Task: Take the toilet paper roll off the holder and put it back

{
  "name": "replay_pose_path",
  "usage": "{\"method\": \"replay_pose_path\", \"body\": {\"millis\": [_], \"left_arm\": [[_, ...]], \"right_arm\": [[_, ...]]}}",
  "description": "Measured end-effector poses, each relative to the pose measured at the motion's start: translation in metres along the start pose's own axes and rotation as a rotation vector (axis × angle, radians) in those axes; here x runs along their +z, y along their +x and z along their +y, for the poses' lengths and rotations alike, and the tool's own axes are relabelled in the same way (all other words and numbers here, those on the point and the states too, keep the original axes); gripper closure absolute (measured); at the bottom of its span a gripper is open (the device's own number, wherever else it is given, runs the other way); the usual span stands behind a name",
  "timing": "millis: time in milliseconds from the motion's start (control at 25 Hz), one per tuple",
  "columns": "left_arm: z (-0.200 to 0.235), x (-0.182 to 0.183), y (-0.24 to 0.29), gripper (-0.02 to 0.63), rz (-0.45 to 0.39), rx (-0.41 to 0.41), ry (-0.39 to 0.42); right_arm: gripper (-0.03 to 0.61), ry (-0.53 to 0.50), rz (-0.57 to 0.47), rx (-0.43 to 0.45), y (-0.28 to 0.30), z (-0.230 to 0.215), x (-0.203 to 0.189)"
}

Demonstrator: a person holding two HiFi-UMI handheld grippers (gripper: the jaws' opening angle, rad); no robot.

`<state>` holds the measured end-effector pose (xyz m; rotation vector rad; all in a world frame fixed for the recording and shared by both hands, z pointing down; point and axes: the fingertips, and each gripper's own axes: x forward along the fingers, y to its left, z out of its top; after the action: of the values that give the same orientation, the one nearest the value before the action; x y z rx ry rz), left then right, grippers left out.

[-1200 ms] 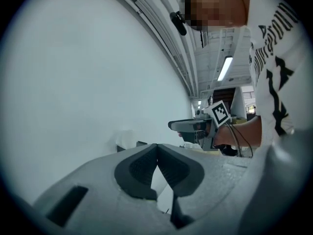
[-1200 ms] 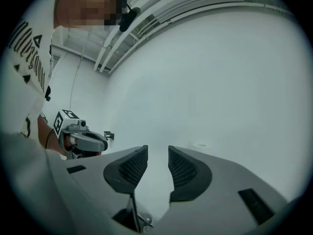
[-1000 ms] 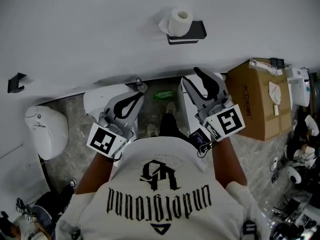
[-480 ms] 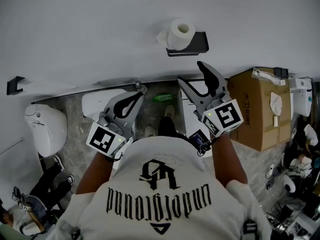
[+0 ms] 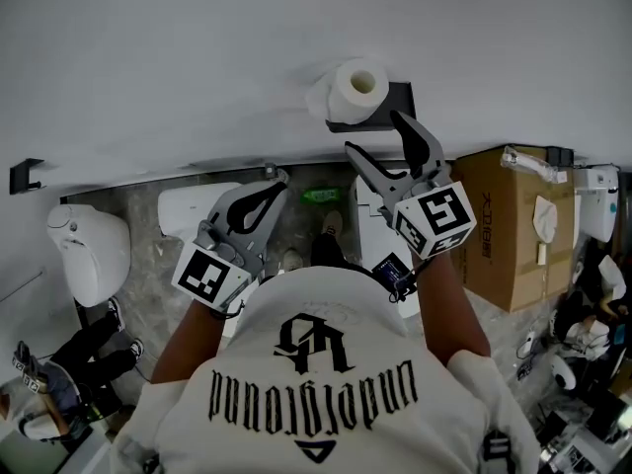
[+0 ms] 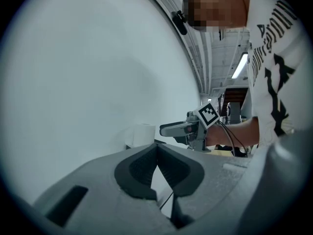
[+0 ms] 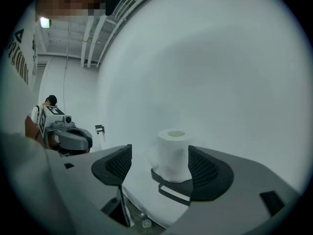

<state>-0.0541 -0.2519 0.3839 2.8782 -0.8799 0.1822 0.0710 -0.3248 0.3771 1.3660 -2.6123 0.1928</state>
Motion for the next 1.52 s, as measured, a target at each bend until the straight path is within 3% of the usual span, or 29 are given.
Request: {"method": "replay_pose_path", "body": {"millis": [280, 680, 1080, 1520], "left_arm": [[0.027, -0.002, 0.017, 0.601, 0.009, 0.026, -0.029], [0.034, -0.003, 0.037, 0.601, 0.016, 0.039, -0.041], [0.032, -0.010, 0.029, 0.601, 0.023, 0.063, -0.050], [0.015, -0.001, -0.004, 0.601, -0.003, 0.056, -0.029]], "right_arm": [[0.247, 0.005, 0.055, -0.006, 0.037, -0.027, -0.005], [0.239, -0.005, 0.097, 0.041, 0.062, -0.037, -0.013], [0.242, -0.033, 0.100, 0.024, 0.061, -0.035, -0.017], [0.242, -0.072, 0.043, -0.022, 0.032, -0.011, 0.010]]}}
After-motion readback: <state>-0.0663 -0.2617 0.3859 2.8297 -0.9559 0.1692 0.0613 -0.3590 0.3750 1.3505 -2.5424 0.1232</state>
